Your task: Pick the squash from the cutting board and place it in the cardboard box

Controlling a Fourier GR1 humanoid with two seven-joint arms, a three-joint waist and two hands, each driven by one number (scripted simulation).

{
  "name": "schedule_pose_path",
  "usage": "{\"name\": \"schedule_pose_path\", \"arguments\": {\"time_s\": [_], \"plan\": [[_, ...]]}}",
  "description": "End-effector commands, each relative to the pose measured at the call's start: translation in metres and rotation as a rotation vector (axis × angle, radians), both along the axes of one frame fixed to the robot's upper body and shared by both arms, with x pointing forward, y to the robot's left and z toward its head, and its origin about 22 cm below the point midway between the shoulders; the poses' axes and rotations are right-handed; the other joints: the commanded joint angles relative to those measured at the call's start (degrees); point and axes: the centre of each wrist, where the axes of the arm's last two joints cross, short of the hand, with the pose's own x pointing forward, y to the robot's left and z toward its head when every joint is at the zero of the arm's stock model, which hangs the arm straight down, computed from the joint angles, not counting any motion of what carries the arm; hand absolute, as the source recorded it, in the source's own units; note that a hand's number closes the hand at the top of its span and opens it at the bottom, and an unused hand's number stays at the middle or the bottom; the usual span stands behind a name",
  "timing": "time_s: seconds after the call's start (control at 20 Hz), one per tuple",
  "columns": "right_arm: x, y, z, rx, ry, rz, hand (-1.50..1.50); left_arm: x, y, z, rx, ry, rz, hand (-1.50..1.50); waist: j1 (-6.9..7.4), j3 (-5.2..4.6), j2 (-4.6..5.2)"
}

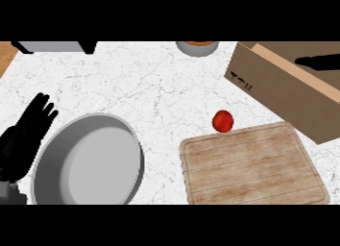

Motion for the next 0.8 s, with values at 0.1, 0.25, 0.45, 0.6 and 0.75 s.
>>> {"name": "schedule_pose_path", "arguments": {"time_s": [0.1,0.25,0.45,0.6,0.75], "plan": [[-0.023,-0.057,0.014,0.140,-0.045,-0.039,-1.50,0.015,0.018,-0.003,0.000,-0.007,-0.016,0.00,-0.28,-0.04,0.14],[-0.046,-0.101,0.027,0.149,-0.066,-0.067,-1.50,-0.004,0.014,0.005,-0.009,0.004,0.007,0.00,0.44,0.01,0.16],[-0.070,-0.126,0.008,0.117,-0.047,0.000,-1.50,0.002,0.015,-0.010,0.018,0.019,0.004,0.00,0.08,-0.01,0.23],[-0.070,-0.139,0.028,0.157,-0.066,0.001,-1.50,-0.005,0.004,0.000,0.003,-0.009,0.003,0.00,0.55,0.01,0.21],[-0.092,-0.159,0.013,0.118,-0.036,0.021,-1.50,0.004,0.002,0.001,0.006,-0.013,0.001,0.00,0.48,0.03,0.29]]}}
